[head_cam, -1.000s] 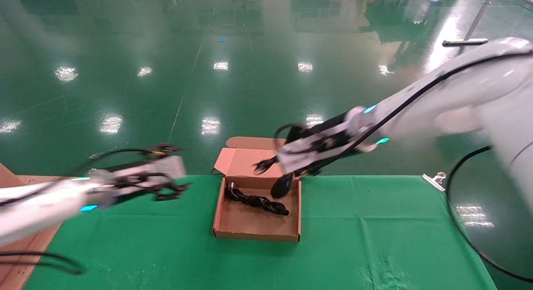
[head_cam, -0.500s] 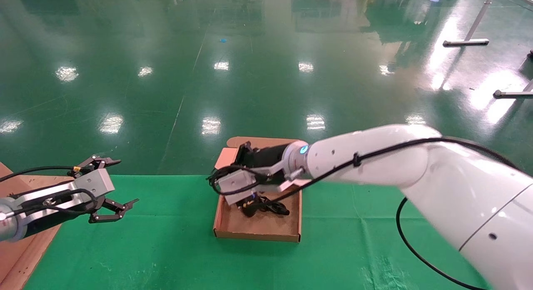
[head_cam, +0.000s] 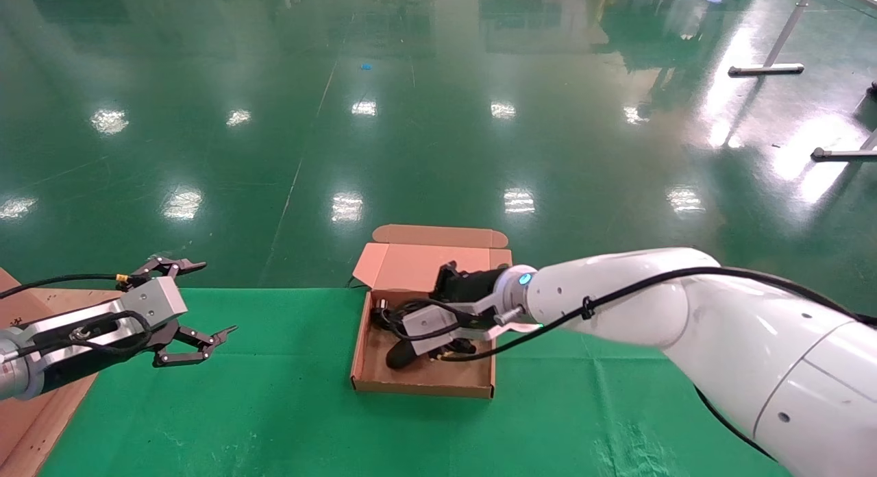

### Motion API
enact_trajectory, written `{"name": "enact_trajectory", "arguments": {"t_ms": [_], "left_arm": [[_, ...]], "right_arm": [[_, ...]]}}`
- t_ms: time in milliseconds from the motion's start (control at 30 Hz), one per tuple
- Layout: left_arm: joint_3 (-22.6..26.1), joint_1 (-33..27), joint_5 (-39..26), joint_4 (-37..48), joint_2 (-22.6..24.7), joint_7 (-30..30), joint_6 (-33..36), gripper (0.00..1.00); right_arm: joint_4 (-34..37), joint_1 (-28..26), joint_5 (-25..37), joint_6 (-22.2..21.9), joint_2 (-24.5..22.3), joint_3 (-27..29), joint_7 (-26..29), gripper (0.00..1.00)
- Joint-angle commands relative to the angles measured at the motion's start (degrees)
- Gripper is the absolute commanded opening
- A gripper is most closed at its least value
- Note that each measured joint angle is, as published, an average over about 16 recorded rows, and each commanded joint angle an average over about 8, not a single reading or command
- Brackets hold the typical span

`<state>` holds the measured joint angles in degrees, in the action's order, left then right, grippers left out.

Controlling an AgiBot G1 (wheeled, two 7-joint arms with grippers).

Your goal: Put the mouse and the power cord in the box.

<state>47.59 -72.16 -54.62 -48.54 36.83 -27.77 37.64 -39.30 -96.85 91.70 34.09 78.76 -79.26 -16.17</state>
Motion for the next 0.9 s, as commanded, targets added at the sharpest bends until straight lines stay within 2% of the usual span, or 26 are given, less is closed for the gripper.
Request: {"name": "enact_trajectory", "arguments": {"t_ms": [33, 67, 667, 900], "left_arm": [[-0.4, 0.1, 0.5, 0.6, 0.0, -0.7, 0.5, 1.0], [-0.5, 0.1, 0.7, 0.6, 0.0, -0.8, 0.6, 1.0], [-0.1, 0.0, 0.0, 0.3, 0.2, -0.3, 0.2, 1.0], [-1.9, 0.6, 0.8, -1.3, 0.1, 2.1, 3.1, 1.0]], "right_arm": [[0.4, 0.2, -0.1, -0.8, 0.0, -1.0, 0.3, 0.98], [0.4, 0.3, -0.2, -0.9, 0.0, -1.2, 0.3, 1.0], [0.3, 0.1, -0.1, 0.1, -0.1, 0.1, 0.2, 1.0], [-1.9, 2.3, -3.3, 3.4, -2.9, 4.2, 1.9, 1.0]]}}
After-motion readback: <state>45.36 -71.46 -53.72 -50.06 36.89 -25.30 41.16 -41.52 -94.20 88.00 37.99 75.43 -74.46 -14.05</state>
